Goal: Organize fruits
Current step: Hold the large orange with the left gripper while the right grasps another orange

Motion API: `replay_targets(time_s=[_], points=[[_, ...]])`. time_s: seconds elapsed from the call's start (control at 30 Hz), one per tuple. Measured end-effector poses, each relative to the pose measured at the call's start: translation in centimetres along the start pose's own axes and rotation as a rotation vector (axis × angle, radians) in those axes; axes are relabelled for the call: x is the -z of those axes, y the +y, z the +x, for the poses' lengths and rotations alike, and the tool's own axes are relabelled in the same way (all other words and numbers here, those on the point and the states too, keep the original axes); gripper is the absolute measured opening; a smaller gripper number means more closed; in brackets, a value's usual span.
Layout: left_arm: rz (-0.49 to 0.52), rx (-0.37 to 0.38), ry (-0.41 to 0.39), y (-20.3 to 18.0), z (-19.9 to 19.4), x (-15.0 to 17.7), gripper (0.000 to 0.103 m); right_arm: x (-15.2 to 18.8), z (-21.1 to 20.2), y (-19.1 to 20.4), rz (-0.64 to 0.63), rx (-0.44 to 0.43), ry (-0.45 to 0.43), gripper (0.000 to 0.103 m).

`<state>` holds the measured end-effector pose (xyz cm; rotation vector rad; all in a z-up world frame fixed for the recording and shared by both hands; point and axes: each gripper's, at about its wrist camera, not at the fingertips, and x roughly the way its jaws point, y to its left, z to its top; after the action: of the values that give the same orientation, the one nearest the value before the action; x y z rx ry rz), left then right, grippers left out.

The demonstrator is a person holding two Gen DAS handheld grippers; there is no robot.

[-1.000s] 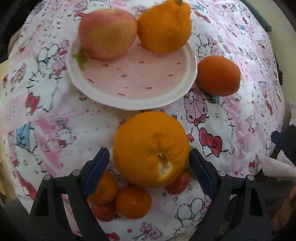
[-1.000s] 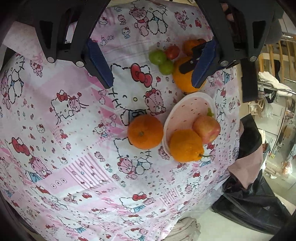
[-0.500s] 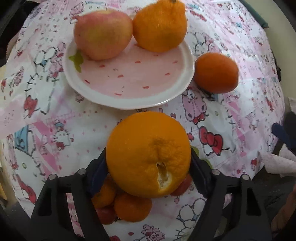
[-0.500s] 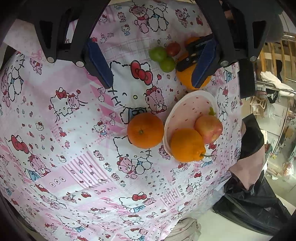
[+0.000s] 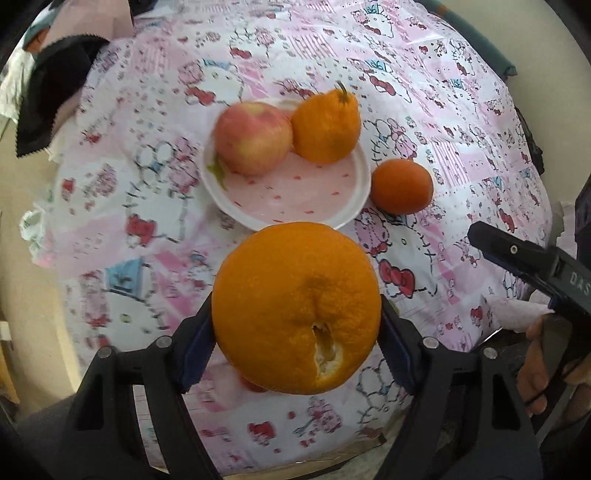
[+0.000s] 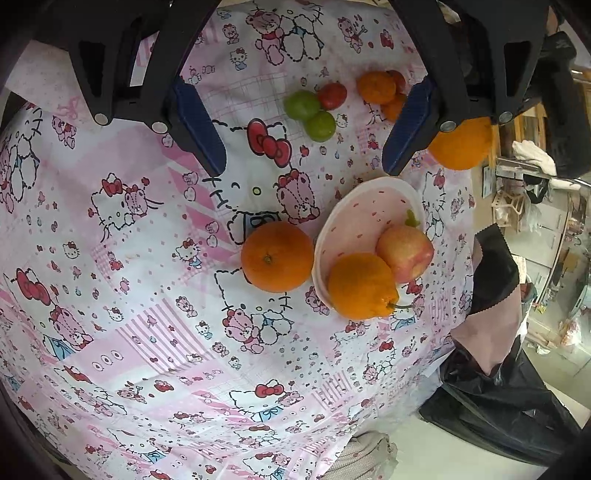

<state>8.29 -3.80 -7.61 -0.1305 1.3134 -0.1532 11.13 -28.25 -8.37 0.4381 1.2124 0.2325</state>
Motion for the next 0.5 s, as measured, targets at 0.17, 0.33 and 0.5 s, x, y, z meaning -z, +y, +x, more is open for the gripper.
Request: replay_targets(time_s=[0.17,0.33,0.5], points=[[-0.016,-0.012,-0.007,1.4,-1.1,-0.4,0.076,-0.8,0.0,-0.6,0.027,-0.007,-0.003,0.089],[-0.017,-0.035,-0.048,1.9,-1.0,-0.6,0.076,-2.7,0.5,-1.8,0.065,0.009,0.005,0.089],[-0.078,-0.025,-0.043,3.2,-0.2,-0.8,0.076,-5.1,2.1,-3.1,0.107,0.036,0.026,0.089]])
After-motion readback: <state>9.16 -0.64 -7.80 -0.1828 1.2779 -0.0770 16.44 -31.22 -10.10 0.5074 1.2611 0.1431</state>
